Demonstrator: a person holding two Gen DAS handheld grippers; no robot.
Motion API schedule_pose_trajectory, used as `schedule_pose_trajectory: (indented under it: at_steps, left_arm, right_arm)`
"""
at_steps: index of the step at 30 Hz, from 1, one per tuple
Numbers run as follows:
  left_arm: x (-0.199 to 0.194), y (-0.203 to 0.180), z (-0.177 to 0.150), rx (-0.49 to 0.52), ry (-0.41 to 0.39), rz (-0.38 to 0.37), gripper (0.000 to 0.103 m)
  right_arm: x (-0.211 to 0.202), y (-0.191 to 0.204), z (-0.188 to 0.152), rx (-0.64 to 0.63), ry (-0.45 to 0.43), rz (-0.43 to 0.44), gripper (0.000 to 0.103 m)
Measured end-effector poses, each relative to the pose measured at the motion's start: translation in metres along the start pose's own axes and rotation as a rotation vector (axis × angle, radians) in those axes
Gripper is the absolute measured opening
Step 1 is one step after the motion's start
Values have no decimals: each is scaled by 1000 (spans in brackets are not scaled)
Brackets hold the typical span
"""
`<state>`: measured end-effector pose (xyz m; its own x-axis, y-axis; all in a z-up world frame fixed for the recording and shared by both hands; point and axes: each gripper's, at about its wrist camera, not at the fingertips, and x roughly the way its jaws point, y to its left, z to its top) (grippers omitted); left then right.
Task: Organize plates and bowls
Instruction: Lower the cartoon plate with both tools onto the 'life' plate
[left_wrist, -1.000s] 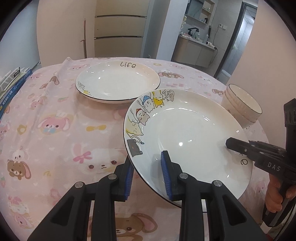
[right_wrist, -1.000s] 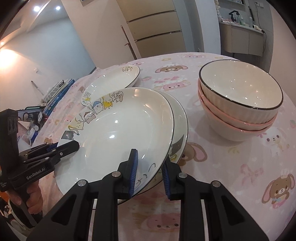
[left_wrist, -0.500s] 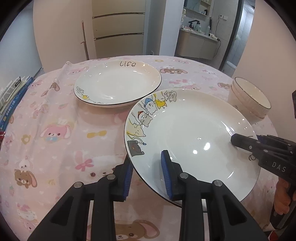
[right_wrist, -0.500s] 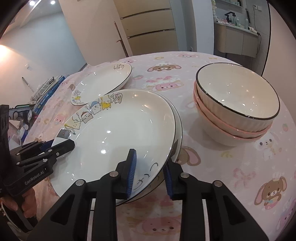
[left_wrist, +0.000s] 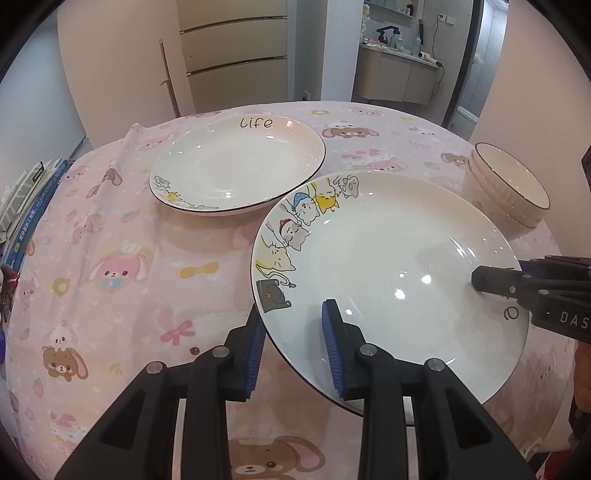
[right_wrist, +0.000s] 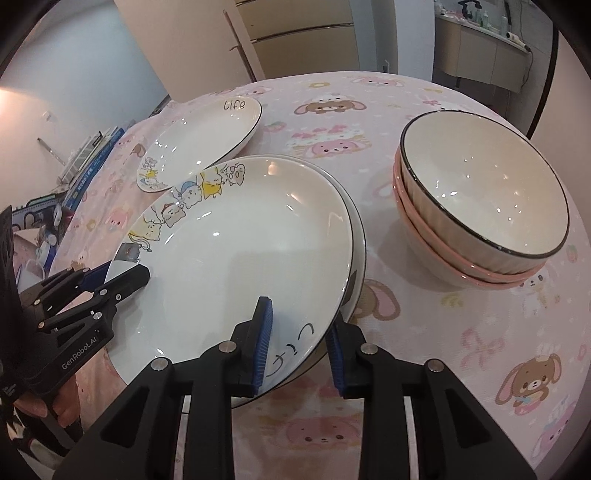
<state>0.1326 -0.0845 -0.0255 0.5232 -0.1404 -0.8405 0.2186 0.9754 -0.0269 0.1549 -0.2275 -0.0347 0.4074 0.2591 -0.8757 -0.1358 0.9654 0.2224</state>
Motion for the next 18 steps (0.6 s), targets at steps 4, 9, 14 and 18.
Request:
schedule_pose_trajectory:
  at_steps: [4, 9, 14, 18]
  left_arm:
    - [-5, 0, -3, 1, -2, -8, 32]
    - [-9, -4, -8, 14, 7, -13, 32]
    - [-13, -8, -11, 35, 20, -12, 32]
    - [-14, -13, -13, 65, 17, 2, 32]
  right_arm:
    - [-6, 3, -4, -15, 3, -2, 27]
    - [-10, 3, -8, -16, 9, -14, 26]
    - [-12, 2, -13, -6, 33, -25, 25]
    - [-9, -1, -18, -1, 41, -17, 25]
